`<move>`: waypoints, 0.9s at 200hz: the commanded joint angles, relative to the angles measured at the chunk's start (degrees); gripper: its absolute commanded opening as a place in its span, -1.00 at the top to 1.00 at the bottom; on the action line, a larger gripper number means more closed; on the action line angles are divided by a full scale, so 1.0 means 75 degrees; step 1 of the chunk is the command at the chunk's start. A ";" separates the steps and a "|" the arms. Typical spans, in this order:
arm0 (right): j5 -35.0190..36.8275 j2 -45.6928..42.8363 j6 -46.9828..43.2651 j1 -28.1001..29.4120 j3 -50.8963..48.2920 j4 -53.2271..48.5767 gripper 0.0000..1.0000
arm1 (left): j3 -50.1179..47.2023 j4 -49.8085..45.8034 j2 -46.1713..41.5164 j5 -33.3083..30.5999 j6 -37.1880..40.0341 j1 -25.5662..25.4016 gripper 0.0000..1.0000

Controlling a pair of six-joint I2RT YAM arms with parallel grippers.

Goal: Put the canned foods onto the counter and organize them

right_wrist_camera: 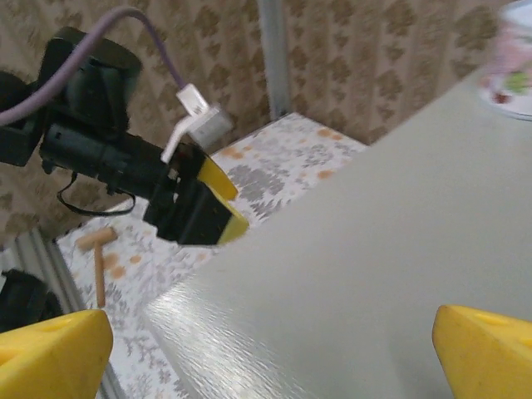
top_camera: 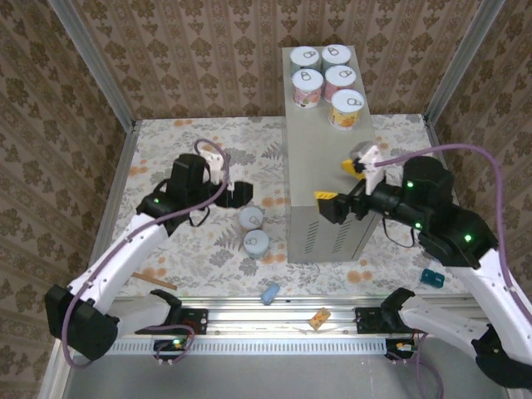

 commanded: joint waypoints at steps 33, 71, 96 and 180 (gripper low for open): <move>0.1407 0.0822 -0.0364 0.1664 0.0343 0.0085 -1.00 | -0.1125 0.0195 -0.0030 -0.0830 -0.0604 -0.0784 -1.00; 0.2120 0.1070 -0.0368 0.2506 0.0293 0.0038 -1.00 | -0.0920 0.0180 0.0957 -0.1602 -0.1091 -0.1362 -1.00; 0.2373 0.1017 -0.0284 0.2755 0.0140 0.0019 -1.00 | -0.0403 -0.0309 0.1828 -0.2234 -0.1264 -0.1630 -1.00; 0.2720 0.0592 -0.0178 0.2950 -0.0259 -0.0035 -1.00 | 0.0617 -0.0688 0.3494 -0.2893 -0.1486 -0.1773 -1.00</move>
